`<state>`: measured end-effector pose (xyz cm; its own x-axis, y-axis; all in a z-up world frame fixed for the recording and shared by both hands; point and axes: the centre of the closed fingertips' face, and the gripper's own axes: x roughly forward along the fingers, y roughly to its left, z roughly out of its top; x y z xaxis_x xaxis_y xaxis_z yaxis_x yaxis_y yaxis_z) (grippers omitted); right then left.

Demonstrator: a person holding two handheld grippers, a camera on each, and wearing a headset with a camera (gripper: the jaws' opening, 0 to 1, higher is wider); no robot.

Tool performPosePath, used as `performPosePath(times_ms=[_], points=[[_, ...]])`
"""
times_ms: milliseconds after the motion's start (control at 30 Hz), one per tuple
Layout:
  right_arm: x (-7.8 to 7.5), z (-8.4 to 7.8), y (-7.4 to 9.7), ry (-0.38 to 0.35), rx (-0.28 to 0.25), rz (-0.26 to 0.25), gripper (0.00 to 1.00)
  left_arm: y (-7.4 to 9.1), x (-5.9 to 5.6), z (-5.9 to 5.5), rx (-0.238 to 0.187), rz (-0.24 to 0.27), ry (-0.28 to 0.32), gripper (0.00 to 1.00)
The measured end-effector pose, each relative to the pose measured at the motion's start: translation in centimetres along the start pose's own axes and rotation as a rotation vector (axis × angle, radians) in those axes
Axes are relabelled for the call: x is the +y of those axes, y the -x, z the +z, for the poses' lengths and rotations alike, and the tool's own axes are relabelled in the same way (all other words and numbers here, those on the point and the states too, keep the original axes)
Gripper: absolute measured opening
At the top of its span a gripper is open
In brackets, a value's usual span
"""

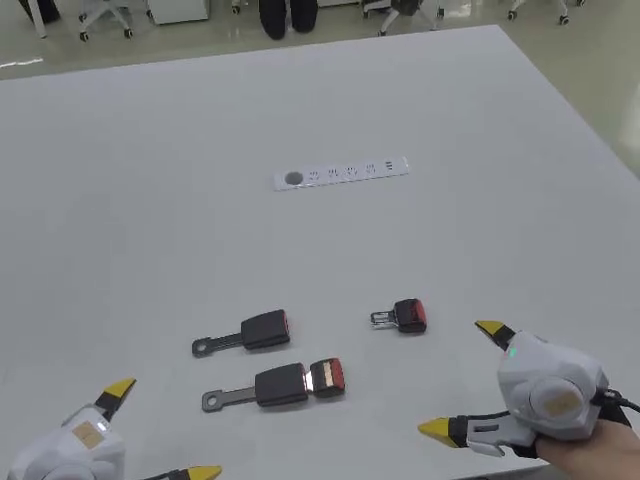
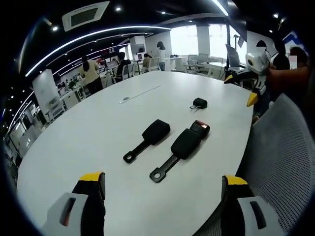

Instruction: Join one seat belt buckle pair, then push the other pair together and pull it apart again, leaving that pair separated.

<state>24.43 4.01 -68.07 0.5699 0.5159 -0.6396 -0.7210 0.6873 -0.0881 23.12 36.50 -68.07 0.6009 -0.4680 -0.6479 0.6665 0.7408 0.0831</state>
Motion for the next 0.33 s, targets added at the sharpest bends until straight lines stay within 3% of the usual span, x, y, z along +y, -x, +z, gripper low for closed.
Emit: performPosePath(times_ms=[167,333], points=[[0.21,-0.20,0.23,-0.005,0.003,-0.002,0.99,0.11,-0.20,0.62,-0.039,-0.003,0.016,1.00],[0.00,-0.46,0.13,-0.012,0.009,-0.012,0.99,-0.06,-0.52,0.40,-0.027,0.001,0.022,1.00]])
